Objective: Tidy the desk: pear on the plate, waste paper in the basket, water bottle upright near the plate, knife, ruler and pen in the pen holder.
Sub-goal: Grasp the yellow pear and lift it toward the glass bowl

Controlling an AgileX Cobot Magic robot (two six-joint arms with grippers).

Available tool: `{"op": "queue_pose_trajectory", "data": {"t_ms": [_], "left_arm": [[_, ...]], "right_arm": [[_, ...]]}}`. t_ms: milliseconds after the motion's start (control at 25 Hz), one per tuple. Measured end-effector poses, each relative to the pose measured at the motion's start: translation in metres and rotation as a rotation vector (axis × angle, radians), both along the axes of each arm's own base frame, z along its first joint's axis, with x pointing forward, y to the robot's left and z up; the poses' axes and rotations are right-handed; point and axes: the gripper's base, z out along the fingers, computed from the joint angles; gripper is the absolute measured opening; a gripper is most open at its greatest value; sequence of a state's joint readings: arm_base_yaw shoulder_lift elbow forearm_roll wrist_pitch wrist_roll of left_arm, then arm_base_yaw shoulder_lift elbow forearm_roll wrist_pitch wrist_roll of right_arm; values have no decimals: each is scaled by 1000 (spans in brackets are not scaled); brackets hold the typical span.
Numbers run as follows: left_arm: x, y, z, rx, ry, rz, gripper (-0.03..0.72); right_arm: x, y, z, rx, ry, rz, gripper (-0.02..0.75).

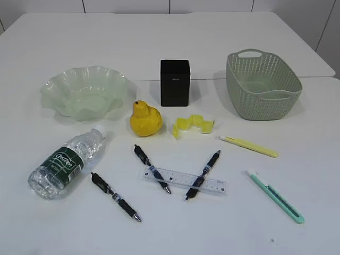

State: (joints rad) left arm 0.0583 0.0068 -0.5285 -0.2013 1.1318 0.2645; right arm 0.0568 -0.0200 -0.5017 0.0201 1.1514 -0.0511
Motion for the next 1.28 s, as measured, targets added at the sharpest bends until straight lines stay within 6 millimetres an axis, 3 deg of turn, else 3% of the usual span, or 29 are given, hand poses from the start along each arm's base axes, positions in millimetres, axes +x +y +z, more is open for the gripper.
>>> {"op": "queue_pose_trajectory", "data": {"t_ms": [1280], "left_arm": [[0,0,0,0,0,0,528]], "right_arm": [[0,0,0,0,0,0,507]]}}
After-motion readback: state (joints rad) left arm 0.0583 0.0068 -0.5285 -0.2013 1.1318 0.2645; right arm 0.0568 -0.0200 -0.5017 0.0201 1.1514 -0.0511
